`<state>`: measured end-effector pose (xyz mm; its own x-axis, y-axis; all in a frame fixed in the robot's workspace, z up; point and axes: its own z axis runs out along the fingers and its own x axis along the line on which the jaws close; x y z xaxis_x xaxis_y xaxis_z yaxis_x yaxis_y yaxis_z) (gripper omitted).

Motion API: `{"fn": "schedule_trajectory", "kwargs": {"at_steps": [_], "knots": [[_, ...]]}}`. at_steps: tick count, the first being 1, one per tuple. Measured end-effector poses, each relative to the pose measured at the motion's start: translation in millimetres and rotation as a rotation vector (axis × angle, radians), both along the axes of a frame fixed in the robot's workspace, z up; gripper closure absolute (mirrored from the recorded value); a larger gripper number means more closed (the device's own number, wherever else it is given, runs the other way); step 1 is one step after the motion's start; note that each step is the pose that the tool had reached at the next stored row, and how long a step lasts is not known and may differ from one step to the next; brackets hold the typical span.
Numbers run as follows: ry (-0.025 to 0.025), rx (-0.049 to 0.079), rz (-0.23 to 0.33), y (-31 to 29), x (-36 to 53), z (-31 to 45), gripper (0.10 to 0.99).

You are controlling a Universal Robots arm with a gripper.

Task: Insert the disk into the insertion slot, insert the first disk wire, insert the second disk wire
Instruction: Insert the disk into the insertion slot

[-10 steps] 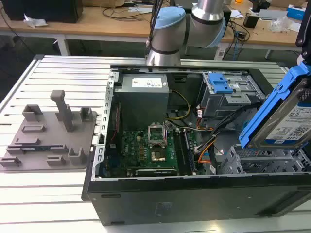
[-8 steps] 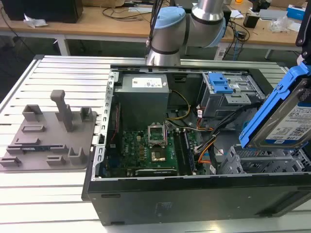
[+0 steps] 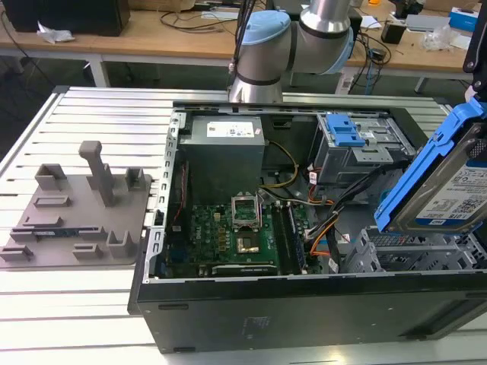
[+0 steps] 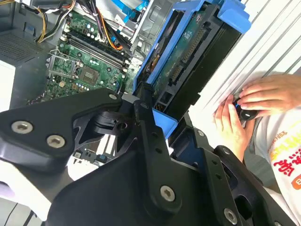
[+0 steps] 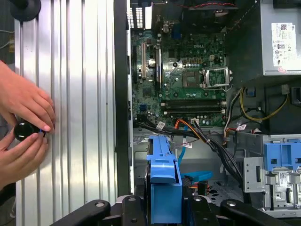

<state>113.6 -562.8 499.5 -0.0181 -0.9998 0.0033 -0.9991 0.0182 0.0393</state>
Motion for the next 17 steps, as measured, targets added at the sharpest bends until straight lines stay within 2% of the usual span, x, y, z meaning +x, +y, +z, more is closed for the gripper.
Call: {"fn": "schedule_trajectory", "kwargs": {"at_steps": [5,8,12,14,17], "knots": [[-0.0001,0.001,0.000,0.0,0.0,0.2,0.722],[-0.0004,0.014,0.000,-0.1,0.0,0.0,0.722],[-0.0015,0.040,0.000,-1.2,0.0,0.0,0.722],[-0.0015,0.045,0.000,-1.5,-0.1,0.0,0.722],[-0.0016,0.045,0.000,-1.5,0.0,0.0,0.722]]}}
